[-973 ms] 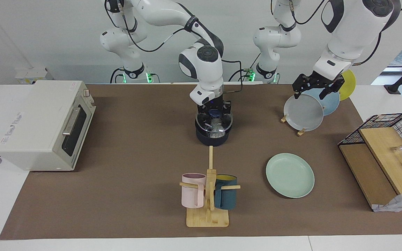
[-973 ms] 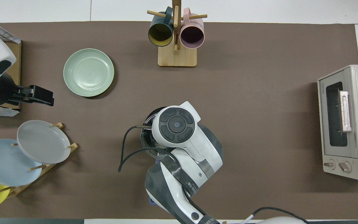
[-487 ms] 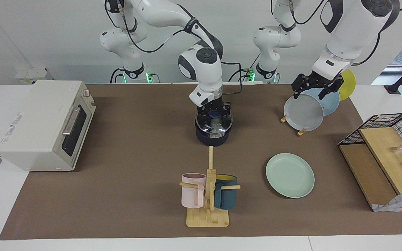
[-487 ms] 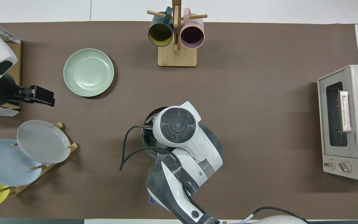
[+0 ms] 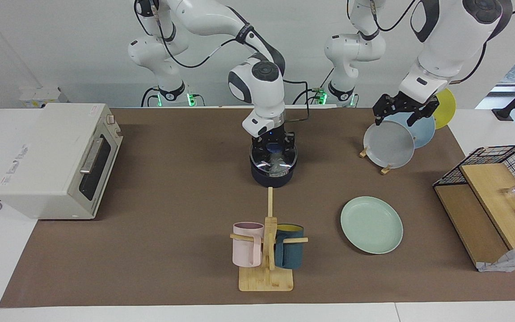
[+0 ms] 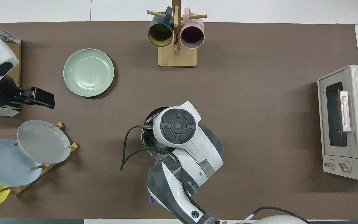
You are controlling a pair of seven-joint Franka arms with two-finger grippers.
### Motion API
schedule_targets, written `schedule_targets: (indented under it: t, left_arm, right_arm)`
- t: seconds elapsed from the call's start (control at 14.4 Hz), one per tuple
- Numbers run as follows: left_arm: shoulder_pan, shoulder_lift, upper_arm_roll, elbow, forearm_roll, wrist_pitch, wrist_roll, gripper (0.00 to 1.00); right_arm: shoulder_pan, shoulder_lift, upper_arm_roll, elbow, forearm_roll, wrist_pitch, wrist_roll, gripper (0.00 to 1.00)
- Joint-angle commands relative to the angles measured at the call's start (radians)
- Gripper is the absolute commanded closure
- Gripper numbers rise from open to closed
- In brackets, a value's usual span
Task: Transfer vermicelli from plate to pot
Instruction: 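Lower the glass lid onto the black pot with the right gripper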
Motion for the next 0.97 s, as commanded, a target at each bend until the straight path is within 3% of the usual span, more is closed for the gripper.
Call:
schedule_targets:
  t: [0.0,0.9]
  left_arm:
    - [-0.014,0.006,0.014,0.021,-0.006,-0.027,-0.002,0.00]
    - [-0.003,0.005,0.014,0.023,-0.007,-0.037,-0.004,0.00]
  right_arm:
    - [0.007,-0.007,0.002,-0.012,-0.028,0.021,0.022,0.41]
    - [0.010,-0.014,0.001,0.014,-0.082,0.024,0.048,0.41]
